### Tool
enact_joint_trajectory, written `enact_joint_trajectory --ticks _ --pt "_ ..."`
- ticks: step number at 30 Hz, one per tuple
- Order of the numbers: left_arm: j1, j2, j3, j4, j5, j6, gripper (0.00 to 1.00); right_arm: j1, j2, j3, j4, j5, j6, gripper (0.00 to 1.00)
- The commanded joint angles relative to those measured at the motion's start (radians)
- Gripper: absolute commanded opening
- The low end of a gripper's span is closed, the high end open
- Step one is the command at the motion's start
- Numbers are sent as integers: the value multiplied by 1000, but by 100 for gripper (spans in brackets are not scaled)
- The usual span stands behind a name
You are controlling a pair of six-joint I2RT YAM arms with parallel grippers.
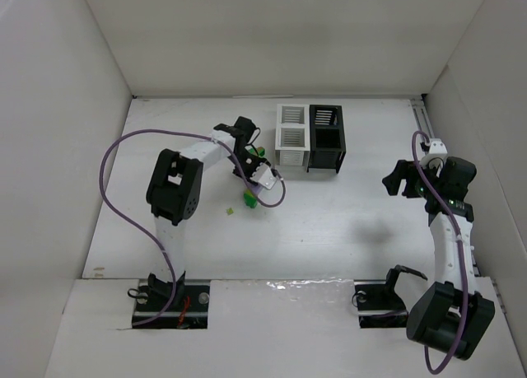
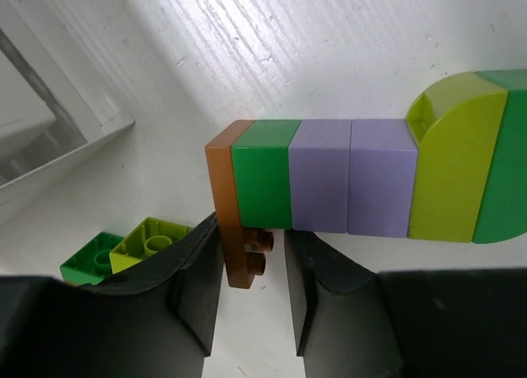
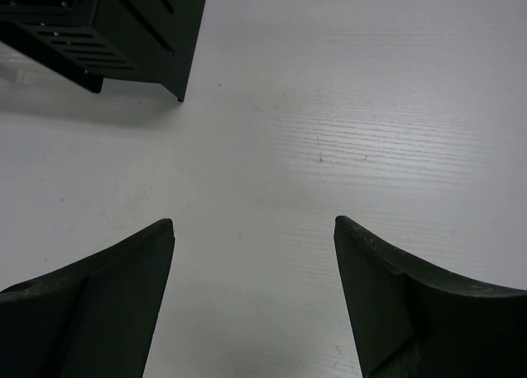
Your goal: Sort the legos into containers by color
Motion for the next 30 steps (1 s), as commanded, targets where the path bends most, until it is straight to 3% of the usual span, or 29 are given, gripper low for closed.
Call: enact_joint_trajectory --ticks 1,3,8,12,17,22,23,26,28,30 --pt "-15 8 24 -76 12 49 30 2 -2 15 11 -17 -7 83" --pt "-16 18 24 -85 1 49 26 2 -2 15 11 -17 -7 83" --pt "-25 29 24 -59 -10 -20 4 2 7 24 2 -26 -7 79" --pt "-25 -7 12 -50 24 -152 0 2 -19 33 1 -51 15 77" --pt "12 -179 -78 64 186 -495 0 13 -89 24 40 -105 108 77" --pt "21 -467 -377 355 203 -877 0 115 -122 15 70 -138 212 74" --pt "11 -568 -425 484 140 -1023 0 144 -122 15 93 -138 228 74" --pt "0 -717 -557 652 31 -1231 0 269 -132 24 132 -103 281 74" --pt "-12 -750 -566 736 -66 -1409 0 356 -113 46 173 -54 303 74" --pt "-22 -730 -475 736 -137 -1518 0 398 -86 56 224 -5 343 75"
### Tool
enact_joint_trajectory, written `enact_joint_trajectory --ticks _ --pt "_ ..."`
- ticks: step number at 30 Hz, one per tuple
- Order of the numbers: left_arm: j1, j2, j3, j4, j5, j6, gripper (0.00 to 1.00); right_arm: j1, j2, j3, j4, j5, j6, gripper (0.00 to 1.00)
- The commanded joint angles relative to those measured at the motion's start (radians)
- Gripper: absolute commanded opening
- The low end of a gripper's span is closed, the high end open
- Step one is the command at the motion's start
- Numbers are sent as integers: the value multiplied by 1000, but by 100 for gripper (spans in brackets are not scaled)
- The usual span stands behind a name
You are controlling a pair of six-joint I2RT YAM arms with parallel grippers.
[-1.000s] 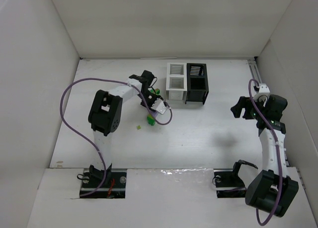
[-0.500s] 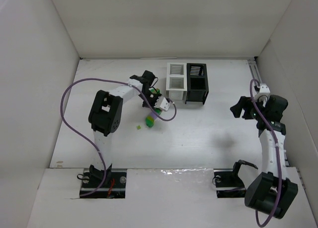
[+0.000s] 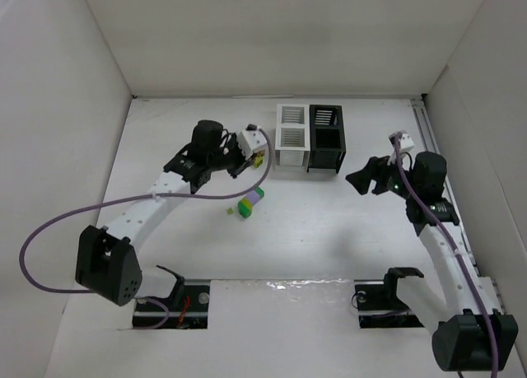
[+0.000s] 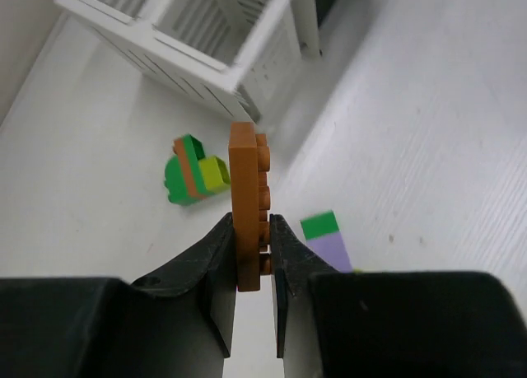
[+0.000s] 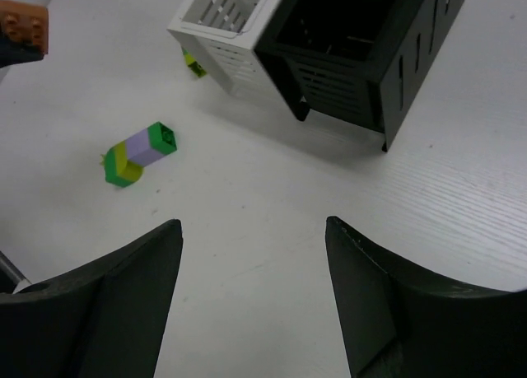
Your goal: Sort the legos into containers by color
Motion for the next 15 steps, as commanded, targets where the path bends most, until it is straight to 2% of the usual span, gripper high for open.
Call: enact_joint_trajectory --ticks 1,5,6,8,9,10,13,15 --pt "-26 45 168 151 -131 -406 0 86 31 54 144 107 97 75" --pt "-58 254 467 33 -161 -523 0 95 40 76 198 210 107 78" --pt "-58 311 649 -3 -161 -523 0 95 40 91 198 226 107 78" --pt "-86 503 848 -143 -161 -505 0 95 51 100 198 246 94 79" --pt "-86 567 1043 -186 -181 -485 0 86 51 101 198 261 94 79" --pt "-95 689 1134 -232 -181 -467 0 86 51 101 198 261 82 79" --pt "-106 827 1371 -361 -193 -399 0 59 39 111 172 261 72 79" --pt "-115 866 1372 -376 -184 -376 0 46 29 111 158 261 72 79"
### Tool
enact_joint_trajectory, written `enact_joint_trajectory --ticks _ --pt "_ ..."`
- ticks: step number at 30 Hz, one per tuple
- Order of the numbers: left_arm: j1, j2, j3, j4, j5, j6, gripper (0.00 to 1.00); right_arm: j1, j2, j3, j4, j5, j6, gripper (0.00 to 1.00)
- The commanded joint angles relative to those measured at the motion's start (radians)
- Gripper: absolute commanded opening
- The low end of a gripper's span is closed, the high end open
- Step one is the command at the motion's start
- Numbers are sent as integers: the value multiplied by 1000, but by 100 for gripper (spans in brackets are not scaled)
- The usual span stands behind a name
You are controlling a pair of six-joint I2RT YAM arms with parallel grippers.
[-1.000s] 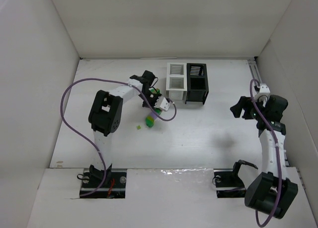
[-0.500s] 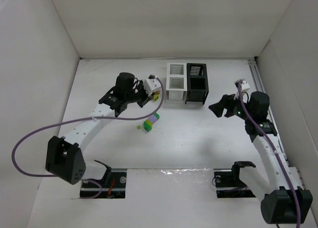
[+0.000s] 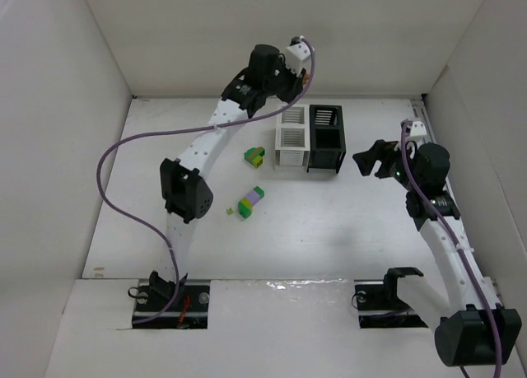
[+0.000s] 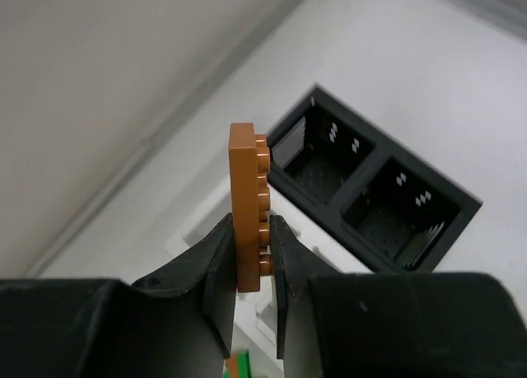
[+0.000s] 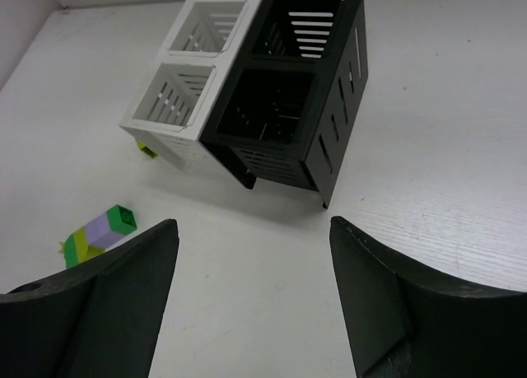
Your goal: Sort the legos into containers by color
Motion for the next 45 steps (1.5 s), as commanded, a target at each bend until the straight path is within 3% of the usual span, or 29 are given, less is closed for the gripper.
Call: enact_joint_trajectory --ticks 1,5,11,19,21,23,26,34,36,39,43,45 --pt "-13 32 -16 -145 -14 38 0 -33 -21 46 17 32 -17 79" --pt "-24 -3 -130 -59 -40 81 0 -45 -32 37 -3 23 -17 79" --pt "-24 90 -23 -71 -74 107 0 -54 -32 37 -23 3 -17 79" --pt "-24 136 -23 -37 -153 156 3 -54 -23 37 -23 3 -35 80" --pt "-24 146 -23 -25 -153 170 7 -54 -23 46 -23 3 -36 80" --pt "-24 136 -35 -25 -153 180 18 -63 -23 46 -32 3 -36 80" --pt "-24 124 -64 22 -144 171 52 -63 -23 37 -33 -6 -45 84" --pt "-13 -46 -100 116 -124 55 58 -63 -41 17 -33 -28 -89 87" --pt "-13 -127 -152 107 -144 23 58 -27 -41 17 -33 -42 -130 87" --pt "-13 -337 -369 64 -214 -22 53 54 -41 40 -88 -72 -285 89" --pt "17 -621 -802 99 -399 -167 53 130 16 60 -140 -238 -614 94" --pt "95 -771 -905 142 -414 -236 60 163 40 49 -102 -296 -687 96"
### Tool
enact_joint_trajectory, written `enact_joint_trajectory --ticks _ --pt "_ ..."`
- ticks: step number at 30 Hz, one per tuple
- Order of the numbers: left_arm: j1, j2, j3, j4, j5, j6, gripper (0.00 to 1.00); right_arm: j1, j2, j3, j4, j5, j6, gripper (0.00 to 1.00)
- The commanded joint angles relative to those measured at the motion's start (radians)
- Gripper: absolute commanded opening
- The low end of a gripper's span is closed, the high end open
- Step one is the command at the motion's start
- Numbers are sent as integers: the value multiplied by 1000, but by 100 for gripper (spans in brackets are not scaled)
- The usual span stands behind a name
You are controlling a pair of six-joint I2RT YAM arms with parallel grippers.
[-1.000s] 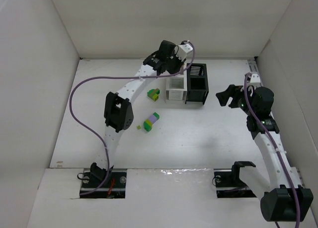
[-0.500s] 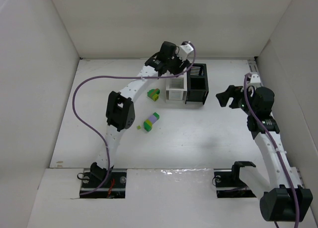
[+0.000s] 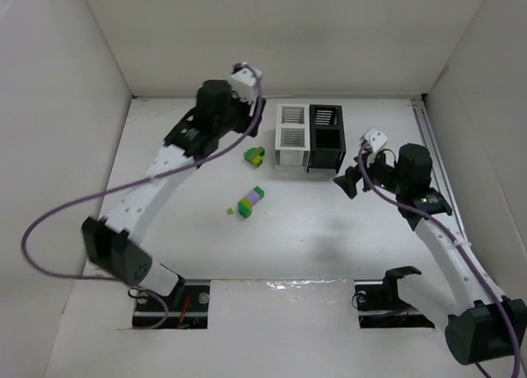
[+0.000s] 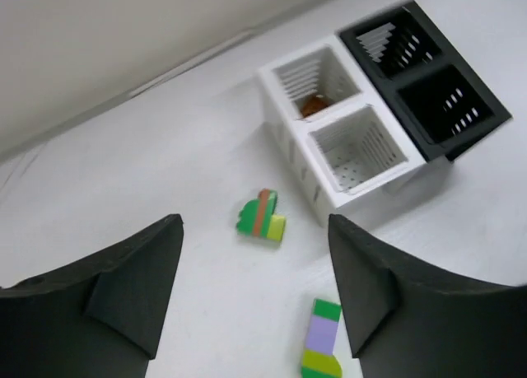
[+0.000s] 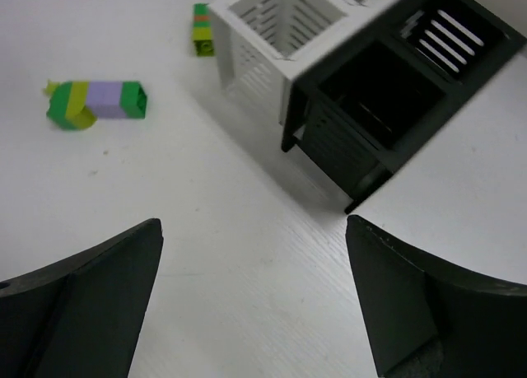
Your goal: Sort the legos into containers by color
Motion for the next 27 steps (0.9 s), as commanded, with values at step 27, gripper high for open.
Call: enact_joint_trajectory --ticks 27 --pt "501 -354 -368 -33 174 -97 100 480 1126 948 -747 -159 -1425 75"
